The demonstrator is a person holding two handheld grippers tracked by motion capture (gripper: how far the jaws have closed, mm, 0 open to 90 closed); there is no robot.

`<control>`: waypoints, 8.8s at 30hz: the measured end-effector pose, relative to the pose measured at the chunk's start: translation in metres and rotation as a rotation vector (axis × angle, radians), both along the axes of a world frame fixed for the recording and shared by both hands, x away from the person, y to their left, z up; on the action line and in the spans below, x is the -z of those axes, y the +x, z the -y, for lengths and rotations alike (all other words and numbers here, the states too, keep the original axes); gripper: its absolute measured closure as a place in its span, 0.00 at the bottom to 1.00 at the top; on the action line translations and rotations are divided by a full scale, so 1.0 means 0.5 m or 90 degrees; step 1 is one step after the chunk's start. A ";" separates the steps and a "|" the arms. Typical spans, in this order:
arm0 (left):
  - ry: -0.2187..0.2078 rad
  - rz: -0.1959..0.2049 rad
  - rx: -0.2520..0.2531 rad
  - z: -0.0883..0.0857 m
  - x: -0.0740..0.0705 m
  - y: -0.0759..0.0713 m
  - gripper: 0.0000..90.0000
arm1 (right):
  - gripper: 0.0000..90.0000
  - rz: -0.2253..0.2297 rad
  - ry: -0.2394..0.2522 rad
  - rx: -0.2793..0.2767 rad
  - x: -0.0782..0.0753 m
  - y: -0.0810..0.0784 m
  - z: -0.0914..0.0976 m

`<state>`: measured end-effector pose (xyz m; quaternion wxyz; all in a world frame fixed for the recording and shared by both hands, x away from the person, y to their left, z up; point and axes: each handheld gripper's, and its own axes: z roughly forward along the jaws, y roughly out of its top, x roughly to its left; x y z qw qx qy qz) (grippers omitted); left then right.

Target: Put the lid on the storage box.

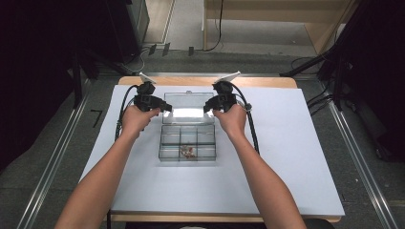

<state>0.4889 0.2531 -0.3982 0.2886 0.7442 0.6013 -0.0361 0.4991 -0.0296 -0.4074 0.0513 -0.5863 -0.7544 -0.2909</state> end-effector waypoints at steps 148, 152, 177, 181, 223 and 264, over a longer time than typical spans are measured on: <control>-0.020 0.160 0.092 -0.004 -0.130 -0.201 0.53 | 0.70 0.191 0.028 -0.106 -0.141 -0.202 0.051; -0.022 0.161 0.092 -0.004 -0.127 -0.207 0.53 | 0.70 0.190 0.030 -0.108 -0.139 -0.208 0.053; -0.030 0.160 0.092 -0.007 -0.112 -0.239 0.51 | 0.69 0.189 0.036 -0.115 -0.124 -0.238 0.059; -0.032 0.157 0.092 -0.008 -0.110 -0.242 0.51 | 0.69 0.191 0.032 -0.116 -0.123 -0.243 0.058; -0.031 0.161 0.092 -0.009 -0.076 -0.298 0.50 | 0.67 0.180 0.034 -0.127 -0.087 -0.288 0.065; -0.027 0.159 0.117 -0.009 -0.038 -0.327 0.49 | 0.66 0.186 0.043 -0.150 -0.043 -0.321 0.068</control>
